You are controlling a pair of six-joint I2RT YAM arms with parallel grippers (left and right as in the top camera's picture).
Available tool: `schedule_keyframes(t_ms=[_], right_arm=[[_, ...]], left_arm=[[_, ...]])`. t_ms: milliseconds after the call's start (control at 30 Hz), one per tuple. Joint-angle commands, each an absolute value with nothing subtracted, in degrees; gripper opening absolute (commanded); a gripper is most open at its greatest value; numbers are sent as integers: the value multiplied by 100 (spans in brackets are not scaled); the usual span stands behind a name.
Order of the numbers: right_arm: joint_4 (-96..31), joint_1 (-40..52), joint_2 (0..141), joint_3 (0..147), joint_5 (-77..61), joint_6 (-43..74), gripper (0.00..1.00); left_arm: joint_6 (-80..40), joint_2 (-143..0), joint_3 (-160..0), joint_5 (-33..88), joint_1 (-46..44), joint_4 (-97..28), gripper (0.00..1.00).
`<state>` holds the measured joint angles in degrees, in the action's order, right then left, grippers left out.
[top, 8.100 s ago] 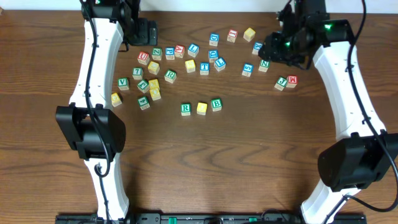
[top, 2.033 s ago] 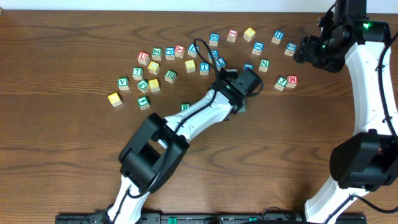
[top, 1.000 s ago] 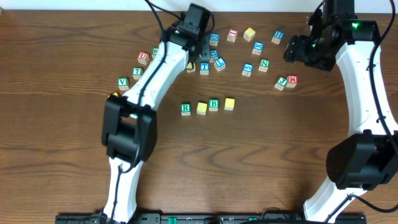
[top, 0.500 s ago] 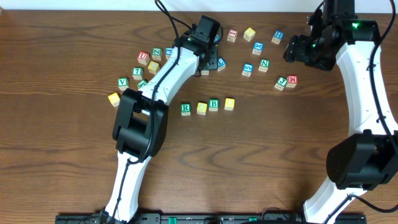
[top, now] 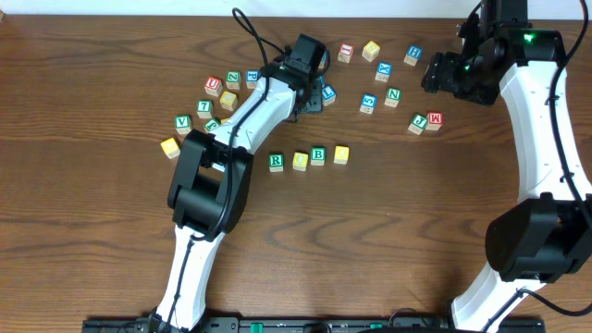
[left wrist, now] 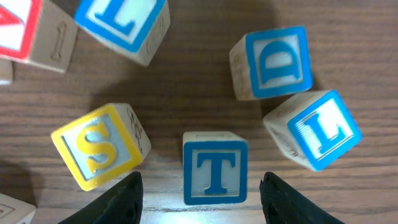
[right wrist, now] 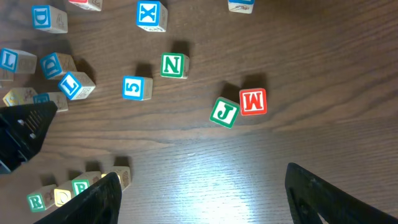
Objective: Spell out ROBOT
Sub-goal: 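Move the left gripper to the pile and grasp the blue T block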
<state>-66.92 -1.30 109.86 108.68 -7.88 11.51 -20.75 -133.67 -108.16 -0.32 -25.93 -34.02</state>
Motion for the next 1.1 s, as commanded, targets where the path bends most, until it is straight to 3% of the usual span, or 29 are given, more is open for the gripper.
schedule_keyframes(t_ms=[0, 200, 767, 1067], right_arm=[[-6709, -32, 10989, 10897, -757, 1151, 79], [-6709, -32, 10989, 10897, -757, 1151, 79], [-6709, -32, 10989, 10897, -757, 1151, 79], [-6705, -27, 10989, 10897, -666, 1151, 79]], left_arm=[[-2060, -13290, -10659, -62, -2622, -3326, 59], [-2060, -13290, -10617, -62, -2648, -3199, 51], [-2082, -13413, -10613, -64, -2716, -3020, 48], [-2082, -13559, -10613, -64, -2714, -2965, 34]])
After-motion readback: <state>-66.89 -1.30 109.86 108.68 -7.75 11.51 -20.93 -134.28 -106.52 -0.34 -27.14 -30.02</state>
